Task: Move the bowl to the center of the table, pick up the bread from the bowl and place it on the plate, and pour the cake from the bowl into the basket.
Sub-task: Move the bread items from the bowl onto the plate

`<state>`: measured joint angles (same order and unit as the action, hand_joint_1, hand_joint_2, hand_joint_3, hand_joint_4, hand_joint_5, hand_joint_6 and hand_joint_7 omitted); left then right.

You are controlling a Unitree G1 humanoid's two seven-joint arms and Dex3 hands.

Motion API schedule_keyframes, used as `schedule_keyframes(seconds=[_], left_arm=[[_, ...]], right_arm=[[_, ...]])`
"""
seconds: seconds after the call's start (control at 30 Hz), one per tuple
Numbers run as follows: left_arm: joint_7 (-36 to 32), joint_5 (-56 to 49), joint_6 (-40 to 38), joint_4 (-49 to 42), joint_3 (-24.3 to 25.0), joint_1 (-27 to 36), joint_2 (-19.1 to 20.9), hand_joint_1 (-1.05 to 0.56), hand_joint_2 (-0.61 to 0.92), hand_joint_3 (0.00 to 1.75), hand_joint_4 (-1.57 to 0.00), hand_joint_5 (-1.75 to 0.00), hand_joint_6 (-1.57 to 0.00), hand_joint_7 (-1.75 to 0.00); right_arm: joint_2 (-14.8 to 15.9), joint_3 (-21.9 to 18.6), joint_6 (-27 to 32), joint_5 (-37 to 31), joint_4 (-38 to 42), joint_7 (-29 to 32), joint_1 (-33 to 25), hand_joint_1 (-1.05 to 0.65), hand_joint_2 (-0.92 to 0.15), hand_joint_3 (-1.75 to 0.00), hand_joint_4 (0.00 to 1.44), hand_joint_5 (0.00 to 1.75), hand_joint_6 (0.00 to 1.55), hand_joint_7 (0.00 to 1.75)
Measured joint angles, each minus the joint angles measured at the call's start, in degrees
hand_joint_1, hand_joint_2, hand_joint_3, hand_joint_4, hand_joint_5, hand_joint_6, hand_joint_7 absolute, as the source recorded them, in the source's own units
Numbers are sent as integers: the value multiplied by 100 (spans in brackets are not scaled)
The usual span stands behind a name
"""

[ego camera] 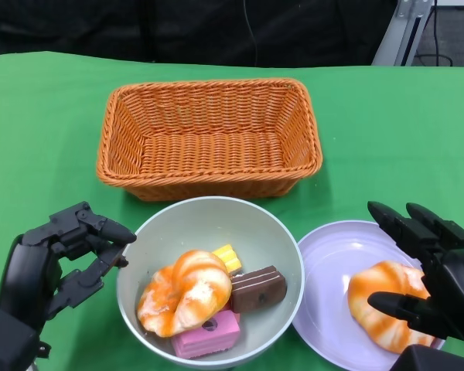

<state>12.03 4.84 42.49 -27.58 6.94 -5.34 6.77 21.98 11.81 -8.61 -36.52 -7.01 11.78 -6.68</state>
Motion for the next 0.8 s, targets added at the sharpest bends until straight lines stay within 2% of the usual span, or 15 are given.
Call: schedule_keyframes(seconds=[0.17, 0.23, 0.33, 0.57, 0.8], left_arm=[[0, -3, 0, 0, -11, 0, 1, -13, 92, 32, -73, -134, -82, -98], [0, -4, 1, 0, -11, 0, 1, -12, 92, 32, -73, -134, -82, -98], [-8, -19, 2, -2, -11, -1, 0, -13, 92, 33, -73, -134, -82, -99], [-28, -79, 6, -15, -11, -8, -12, -13, 92, 33, -74, -135, -82, -99], [-70, -81, 81, -109, -9, -52, -25, -13, 92, 32, -74, -134, -82, -99]], right_arm=[[-252, -64, -482, 630, -302, -116, -10, -67, -92, -12, 32, 9, 32, 4], [-307, -105, -553, 765, -373, -204, -17, -67, -92, -12, 46, 16, 41, 8], [-440, -90, -575, 1128, -799, -555, -51, -68, -92, -12, 59, 20, 51, 8], [-640, 54, -513, 1373, -1497, -1226, -11, -66, -92, -7, 65, 20, 57, 7], [-842, 116, -371, 1322, -1703, -1481, 34, -68, -92, -6, 67, 20, 60, 7]])
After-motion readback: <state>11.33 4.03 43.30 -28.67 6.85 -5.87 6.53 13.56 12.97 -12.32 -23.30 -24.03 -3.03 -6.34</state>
